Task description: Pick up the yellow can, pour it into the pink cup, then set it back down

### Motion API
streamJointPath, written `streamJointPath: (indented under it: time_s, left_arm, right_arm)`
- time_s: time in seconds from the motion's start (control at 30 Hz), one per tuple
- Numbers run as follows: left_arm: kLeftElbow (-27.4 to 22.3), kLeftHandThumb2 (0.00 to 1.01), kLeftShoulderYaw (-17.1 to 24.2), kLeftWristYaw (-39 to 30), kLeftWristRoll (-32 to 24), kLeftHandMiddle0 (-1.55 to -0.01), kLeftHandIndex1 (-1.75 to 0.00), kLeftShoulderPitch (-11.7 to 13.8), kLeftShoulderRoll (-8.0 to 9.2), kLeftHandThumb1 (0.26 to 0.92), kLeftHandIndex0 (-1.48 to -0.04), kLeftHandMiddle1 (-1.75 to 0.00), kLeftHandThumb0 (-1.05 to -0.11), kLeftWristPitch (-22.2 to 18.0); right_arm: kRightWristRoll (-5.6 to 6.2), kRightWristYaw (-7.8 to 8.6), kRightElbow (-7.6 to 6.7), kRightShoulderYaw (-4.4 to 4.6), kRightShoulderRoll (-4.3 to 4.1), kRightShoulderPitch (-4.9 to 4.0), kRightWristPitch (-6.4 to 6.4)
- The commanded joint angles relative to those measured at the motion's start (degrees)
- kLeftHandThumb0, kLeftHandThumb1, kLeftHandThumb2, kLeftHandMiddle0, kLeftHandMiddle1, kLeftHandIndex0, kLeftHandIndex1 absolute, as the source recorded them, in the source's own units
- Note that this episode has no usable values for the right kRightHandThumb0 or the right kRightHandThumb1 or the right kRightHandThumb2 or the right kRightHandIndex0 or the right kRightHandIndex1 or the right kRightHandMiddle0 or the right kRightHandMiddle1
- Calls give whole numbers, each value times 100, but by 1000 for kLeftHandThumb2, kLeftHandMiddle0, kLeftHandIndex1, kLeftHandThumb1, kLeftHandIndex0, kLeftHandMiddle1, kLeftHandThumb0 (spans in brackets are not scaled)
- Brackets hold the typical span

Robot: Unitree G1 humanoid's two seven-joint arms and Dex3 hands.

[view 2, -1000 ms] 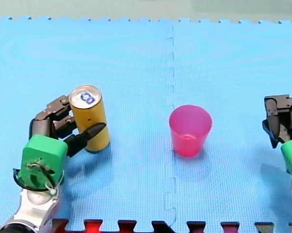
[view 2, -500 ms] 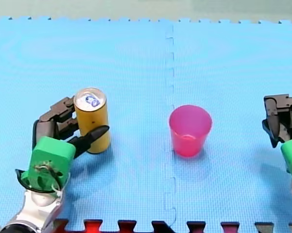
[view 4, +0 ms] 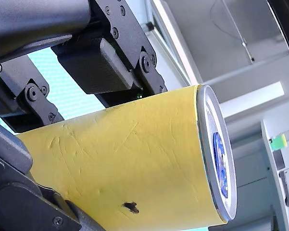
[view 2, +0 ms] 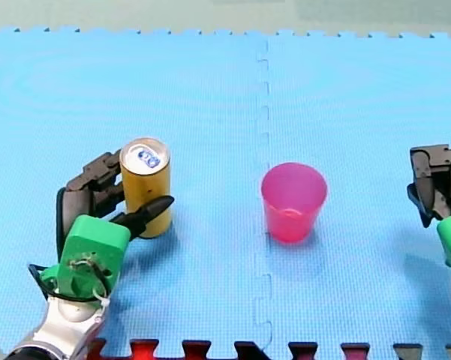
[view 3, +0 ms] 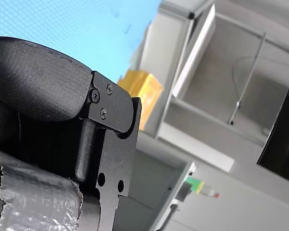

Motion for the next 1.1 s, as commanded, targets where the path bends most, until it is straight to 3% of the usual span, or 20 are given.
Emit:
streamJointPath:
  time_s: [0.0,0.3,0.43,0.53,0.57,0.6,0.7,0.77,0.9,1.07]
  left_arm:
    - [75,2,-40,-89,28,-1237,0,76,1,803,-1206,-1,-355,45]
    - [180,1,224,-1092,-519,-1240,0,147,-10,806,-1184,-2,-351,-115]
    - [196,1,342,-1378,-709,-1224,0,156,-34,807,-1106,0,-349,-148]
    - [211,0,388,-1466,-765,-1143,1,151,-35,801,-971,0,-347,-146]
    - [216,-1,380,-1432,-744,-1060,1,145,-27,765,-891,1,-362,-124]
    - [221,0,345,-1332,-680,-1000,0,136,-8,747,-854,0,-394,-80]
    - [228,3,266,-1099,-517,-764,0,112,30,736,-702,0,-625,45]
    - [223,7,225,-1060,-440,-620,1,106,52,750,-529,1,-752,133]
    - [195,13,93,-1016,-250,-441,0,87,127,788,-387,0,-890,344]
    - [136,0,35,-922,-160,-299,0,85,160,776,-295,0,-985,431]
  right_arm:
    - [8,7,0,-11,-44,-21,-26]
    - [24,36,35,-19,-54,-47,-15]
    - [34,56,47,-25,-58,-46,-23]
    - [33,55,47,-26,-62,-50,-21]
    - [28,49,47,-25,-62,-52,-20]
    - [22,39,48,-24,-61,-56,-20]
    - [9,21,60,-20,-59,-66,-19]
    - [-2,3,72,-16,-59,-70,-20]
    - [-39,-47,89,1,-60,-76,-25]
    - [-39,-54,114,3,-58,-94,-31]
